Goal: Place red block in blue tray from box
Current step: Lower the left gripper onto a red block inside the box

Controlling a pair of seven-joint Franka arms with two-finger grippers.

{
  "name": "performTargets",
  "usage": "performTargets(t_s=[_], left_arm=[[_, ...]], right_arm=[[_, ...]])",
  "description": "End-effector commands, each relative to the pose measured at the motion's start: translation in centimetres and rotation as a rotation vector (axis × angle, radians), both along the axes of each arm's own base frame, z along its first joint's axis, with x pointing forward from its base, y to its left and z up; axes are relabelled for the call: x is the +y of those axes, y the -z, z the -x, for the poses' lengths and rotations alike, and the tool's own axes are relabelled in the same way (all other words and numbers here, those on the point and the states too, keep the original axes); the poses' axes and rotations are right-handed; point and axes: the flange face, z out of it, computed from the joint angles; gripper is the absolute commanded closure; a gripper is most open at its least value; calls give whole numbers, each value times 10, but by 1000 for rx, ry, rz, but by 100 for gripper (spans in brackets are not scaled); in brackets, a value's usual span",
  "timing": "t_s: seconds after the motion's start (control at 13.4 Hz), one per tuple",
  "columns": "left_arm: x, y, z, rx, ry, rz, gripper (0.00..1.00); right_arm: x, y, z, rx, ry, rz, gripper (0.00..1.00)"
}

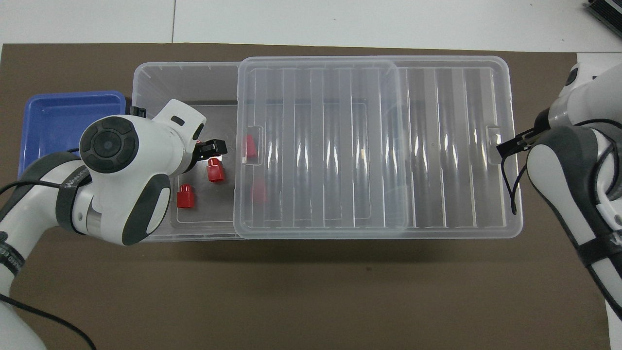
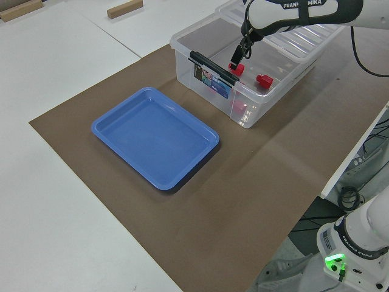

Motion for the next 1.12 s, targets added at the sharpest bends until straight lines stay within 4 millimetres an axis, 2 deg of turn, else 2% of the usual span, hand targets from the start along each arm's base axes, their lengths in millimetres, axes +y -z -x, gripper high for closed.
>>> performTargets(t_s=[0.0,0.15,0.3,0.45,0.6,0.89,1.04], left_arm=[[1,11,4,-21,-37,-2,0],[-2,32,1,-26,-67,10,0],[-6,51,-2,-25,-77,12,0],[-9,59,0,-19,-91,13,0],[-10,70,5,0,-91,5,1],[-9,93,16,-20,-83,21,3],[-9,98,16,-15,-81,18,6]], right_arm=[[-5,-3,8,7,-14,5,0],[2,-20,9,-29,5,6,0],[15,-42,13,-78,110,3,0],[46,-69,17,-135,204,-10,0],[65,-95,23,-172,308,-27,0],[88,-137,25,-151,456,-112,0],[94,-144,29,-141,521,-123,0]])
